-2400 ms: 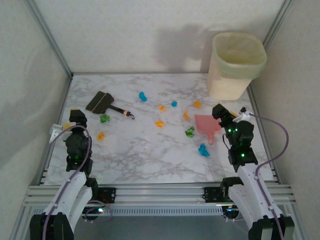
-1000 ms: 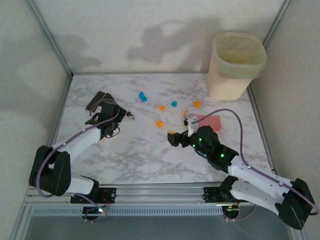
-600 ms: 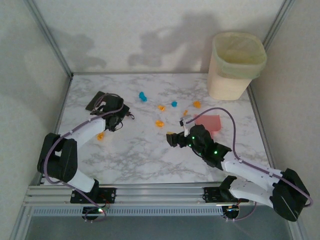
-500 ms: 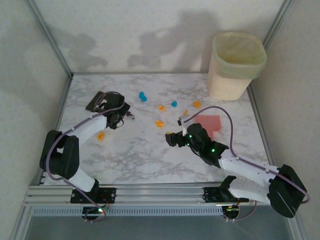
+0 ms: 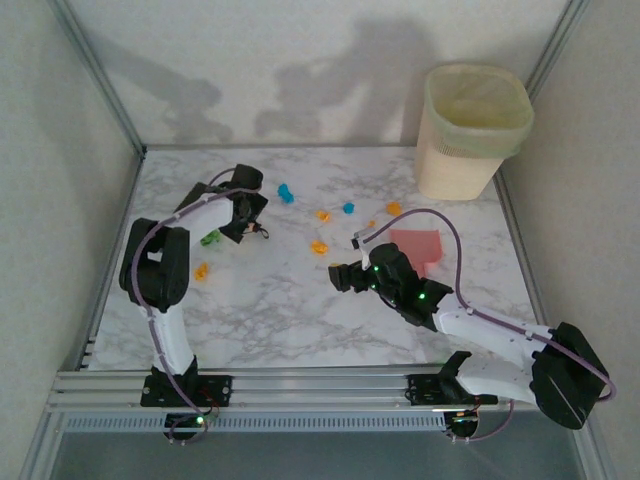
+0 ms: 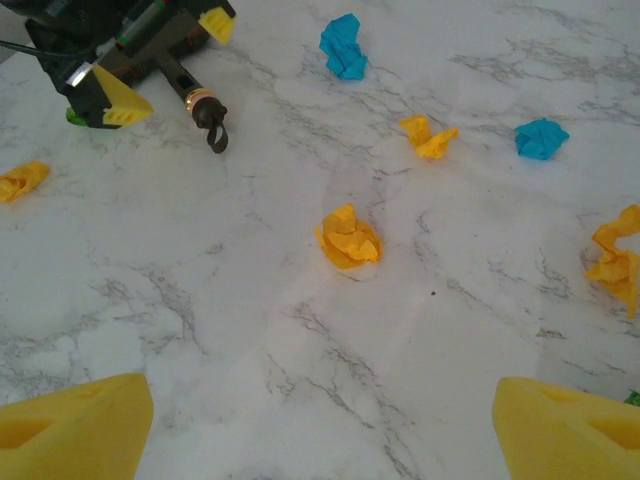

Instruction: Sweep away the paper scraps from the table

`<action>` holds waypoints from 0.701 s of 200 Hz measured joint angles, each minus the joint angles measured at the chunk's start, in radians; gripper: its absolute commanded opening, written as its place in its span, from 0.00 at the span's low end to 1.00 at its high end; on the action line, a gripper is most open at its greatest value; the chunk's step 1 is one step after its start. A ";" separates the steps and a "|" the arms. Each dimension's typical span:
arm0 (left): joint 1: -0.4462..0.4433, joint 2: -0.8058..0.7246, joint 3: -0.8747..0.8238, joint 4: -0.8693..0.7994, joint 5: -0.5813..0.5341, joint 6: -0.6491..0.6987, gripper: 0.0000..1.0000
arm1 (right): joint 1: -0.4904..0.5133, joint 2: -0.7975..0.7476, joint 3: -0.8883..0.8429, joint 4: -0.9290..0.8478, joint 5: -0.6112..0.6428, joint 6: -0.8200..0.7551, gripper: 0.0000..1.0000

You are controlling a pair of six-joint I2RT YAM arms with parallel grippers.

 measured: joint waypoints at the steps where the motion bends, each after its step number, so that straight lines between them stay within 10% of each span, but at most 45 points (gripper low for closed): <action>1: 0.001 0.001 0.000 -0.001 0.000 0.000 0.91 | 0.000 -0.001 0.000 0.000 0.000 0.000 0.89; 140: 0.030 0.101 0.080 -0.043 -0.003 0.054 0.62 | 0.000 -0.021 0.001 -0.019 -0.001 0.000 0.89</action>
